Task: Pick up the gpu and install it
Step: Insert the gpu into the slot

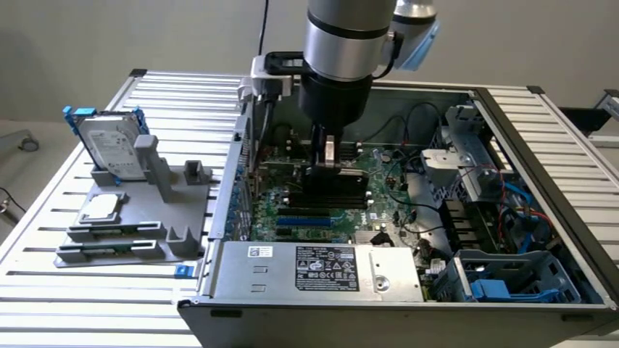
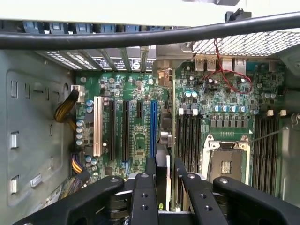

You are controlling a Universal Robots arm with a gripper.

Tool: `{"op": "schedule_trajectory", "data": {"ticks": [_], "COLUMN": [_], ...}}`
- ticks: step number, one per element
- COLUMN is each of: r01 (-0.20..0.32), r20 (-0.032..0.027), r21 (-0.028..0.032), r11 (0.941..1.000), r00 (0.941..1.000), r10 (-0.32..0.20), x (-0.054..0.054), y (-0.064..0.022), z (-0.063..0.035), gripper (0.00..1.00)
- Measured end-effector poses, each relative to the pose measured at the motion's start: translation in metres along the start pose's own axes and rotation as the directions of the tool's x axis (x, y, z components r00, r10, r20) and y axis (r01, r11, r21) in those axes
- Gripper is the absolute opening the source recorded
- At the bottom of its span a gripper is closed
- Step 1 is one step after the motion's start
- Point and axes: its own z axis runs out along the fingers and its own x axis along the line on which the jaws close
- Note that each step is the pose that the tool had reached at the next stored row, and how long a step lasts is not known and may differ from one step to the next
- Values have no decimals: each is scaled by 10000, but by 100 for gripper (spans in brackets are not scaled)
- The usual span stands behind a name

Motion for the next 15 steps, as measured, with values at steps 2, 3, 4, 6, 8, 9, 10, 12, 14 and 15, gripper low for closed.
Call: {"op": "schedule_trajectory", "data": {"ticks": [2, 3, 4, 6, 8, 9, 10, 12, 14, 15], "r01": [14, 20, 25, 28, 32, 32, 31, 31, 31, 31], "r20": [-9, -11, -12, -13, -25, -25, -24, -25, -21, -23], "r21": [156, 213, 252, 278, 278, 278, 279, 279, 280, 279], "r11": [9999, 9998, 9997, 9996, 9996, 9996, 9996, 9996, 9996, 9996], "r00": [10000, 10000, 10000, 10000, 10000, 10000, 10000, 10000, 10000, 10000], "r10": [-13, -19, -24, -28, -31, -31, -30, -31, -31, -31], "x": [0, 0, 0, 2, 8, 12, 13, 32, 58, 68], "y": [38, 59, 82, 112, 114, 114, 114, 113, 111, 111], "z": [12, 20, 30, 58, 68, 69, 71, 83, 119, 136], "gripper": [26, 26, 26, 26, 26, 26, 26, 26, 26, 26]}}
